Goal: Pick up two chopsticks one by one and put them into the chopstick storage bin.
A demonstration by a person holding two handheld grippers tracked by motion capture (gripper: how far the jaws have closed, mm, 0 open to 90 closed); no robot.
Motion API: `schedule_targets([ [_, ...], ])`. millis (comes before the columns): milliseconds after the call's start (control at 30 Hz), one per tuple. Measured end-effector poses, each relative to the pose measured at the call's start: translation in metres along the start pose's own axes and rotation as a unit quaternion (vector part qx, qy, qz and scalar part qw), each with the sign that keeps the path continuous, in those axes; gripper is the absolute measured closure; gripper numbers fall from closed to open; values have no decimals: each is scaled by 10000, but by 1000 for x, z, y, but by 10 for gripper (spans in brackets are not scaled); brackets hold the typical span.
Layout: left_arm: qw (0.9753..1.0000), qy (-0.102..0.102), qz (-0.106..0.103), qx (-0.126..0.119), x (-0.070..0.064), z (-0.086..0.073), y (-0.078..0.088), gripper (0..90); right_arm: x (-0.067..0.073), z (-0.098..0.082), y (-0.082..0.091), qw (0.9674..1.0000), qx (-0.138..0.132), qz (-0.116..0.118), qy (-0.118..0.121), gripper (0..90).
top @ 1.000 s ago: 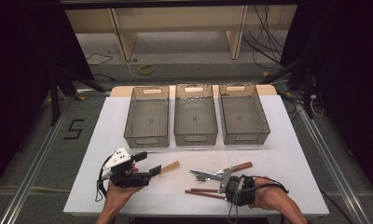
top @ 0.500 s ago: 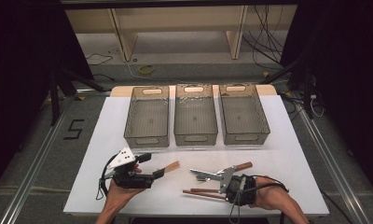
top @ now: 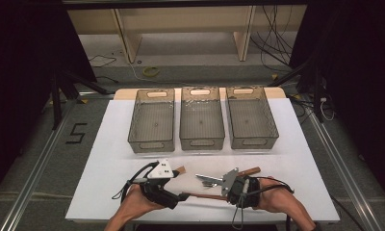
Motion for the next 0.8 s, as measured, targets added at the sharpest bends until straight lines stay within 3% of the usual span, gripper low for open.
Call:
schedule_targets([
  [267,9984,-367,-159,390,-10,5,-10,251,0,5,3,10000,35,-19,74,853],
  [500,9960,-635,-296,547,-17,7,-15,328,2,10,4,9999,36,-52,158,853],
  [800,9910,-937,-479,825,-24,5,-21,437,3,14,1,9996,27,-31,286,853],
])
Point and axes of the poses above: each handheld gripper's, and its own axes: y roughly backward along the jaws, z roughly out of its top, x roughly to its left, the point moved 5 cm from there along -y, roughly forward along the jaws, and after that the axes turned 1 degree about x, right-handed, at the moved point
